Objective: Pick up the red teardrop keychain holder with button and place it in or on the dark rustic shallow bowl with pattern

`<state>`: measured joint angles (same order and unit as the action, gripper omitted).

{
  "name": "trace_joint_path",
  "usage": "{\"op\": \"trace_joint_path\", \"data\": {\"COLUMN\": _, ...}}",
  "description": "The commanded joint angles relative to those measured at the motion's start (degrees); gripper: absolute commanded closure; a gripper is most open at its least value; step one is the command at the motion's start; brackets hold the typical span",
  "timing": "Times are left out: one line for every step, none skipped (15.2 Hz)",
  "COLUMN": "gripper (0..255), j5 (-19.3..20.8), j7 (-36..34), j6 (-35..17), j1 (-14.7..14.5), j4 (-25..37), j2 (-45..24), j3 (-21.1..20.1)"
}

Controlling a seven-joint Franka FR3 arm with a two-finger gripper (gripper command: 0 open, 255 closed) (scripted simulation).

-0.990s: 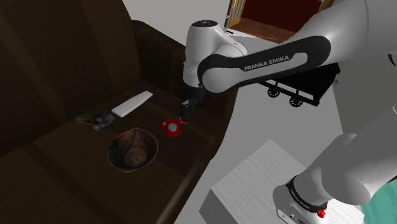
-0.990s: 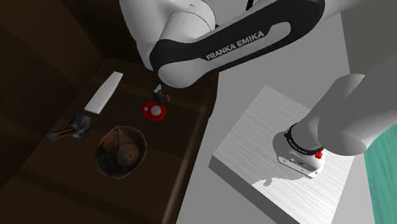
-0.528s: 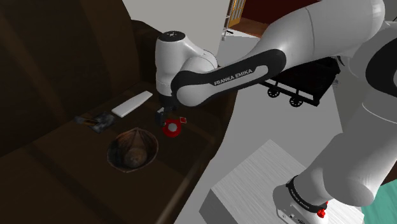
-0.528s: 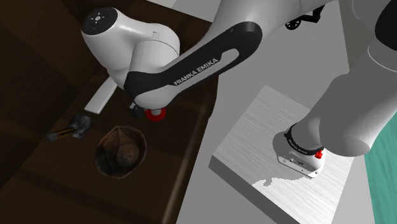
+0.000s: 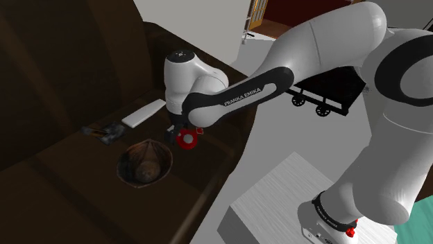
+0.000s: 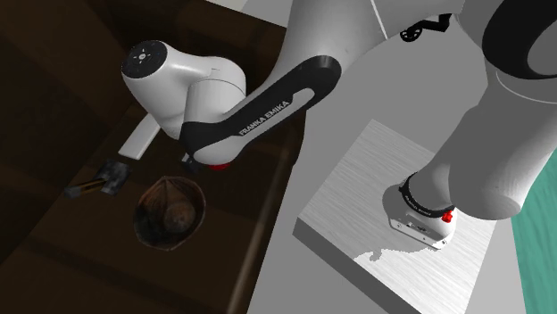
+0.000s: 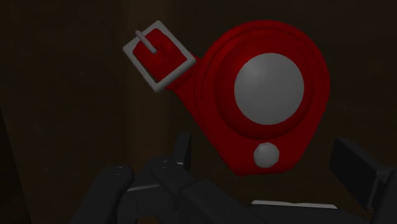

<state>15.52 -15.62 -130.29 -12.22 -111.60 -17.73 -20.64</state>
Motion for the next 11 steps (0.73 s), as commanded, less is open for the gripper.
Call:
{"op": "trace_joint_path", "data": {"gripper": 0, "j5": 0.34, "j7": -0.15, "j6": -0.78, "j1": -0.01, "j4": -0.28, "j2": -0.52, "j3": 0.17}}
{"op": "trace_joint_path", "data": {"gripper": 0, "j5": 0.34, "j7": -0.15, "j6": -0.78, "j1": -0.01, "j4": -0.27, "j2": -0.52, "j3": 0.17}}
{"op": "trace_joint_path", "data": {"gripper": 0, "j5": 0.34, "j7": -0.15, "j6": -0.78, "j1": -0.01, "j4": -0.27, "j2": -0.53, "j3": 0.17}}
{"op": "trace_joint_path", "data": {"gripper": 0, "j5": 0.34, "j7": -0.15, "j6": -0.78, "j1": -0.01, "j4": -0.27, "j2": -0.53, "j3": 0.17}}
{"op": "trace_joint_path", "data": {"gripper": 0, "j5": 0.34, "j7": -0.15, "j6": -0.78, "j1": -0.01, "j4": -0.27, "j2": -0.53, "j3": 0.17}}
{"op": "trace_joint_path", "data": {"gripper": 0, "j5": 0.34, "j7": -0.15, "j6": -0.78, "j1": -0.01, "j4": -0.27, "j2": -0.53, "j3": 0.17}}
{"op": "trace_joint_path", "data": {"gripper": 0, "j5": 0.34, "j7": -0.15, "j6": -0.78, "j1": -0.01, "j4": -0.27, "j2": -0.53, "j3": 0.17}}
{"op": "trace_joint_path", "data": {"gripper": 0, "j5": 0.34, "j7": -0.15, "j6": -0.77, "j1": -0.01, "j4": -0.26, "j2": -0.52, "j3": 0.17}}
{"op": "trace_joint_path", "data": {"gripper": 255, "j5": 0.34, "j7": -0.15, "j6": -0.77, "j1": -0.01, "j4": -0.26, "j2": -0.52, "j3": 0.17}}
{"op": "trace_joint_path", "data": {"gripper": 255, "j5": 0.34, "j7": -0.15, "j6": -0.77, "j1": -0.01, "j4": -0.26, "j2": -0.52, "j3": 0.17}}
{"op": "trace_joint_path", "data": {"gripper": 255, "j5": 0.34, "j7": -0.15, "j6": -0.77, "j1": -0.01, "j4": -0.26, "j2": -0.53, "j3": 0.17}}
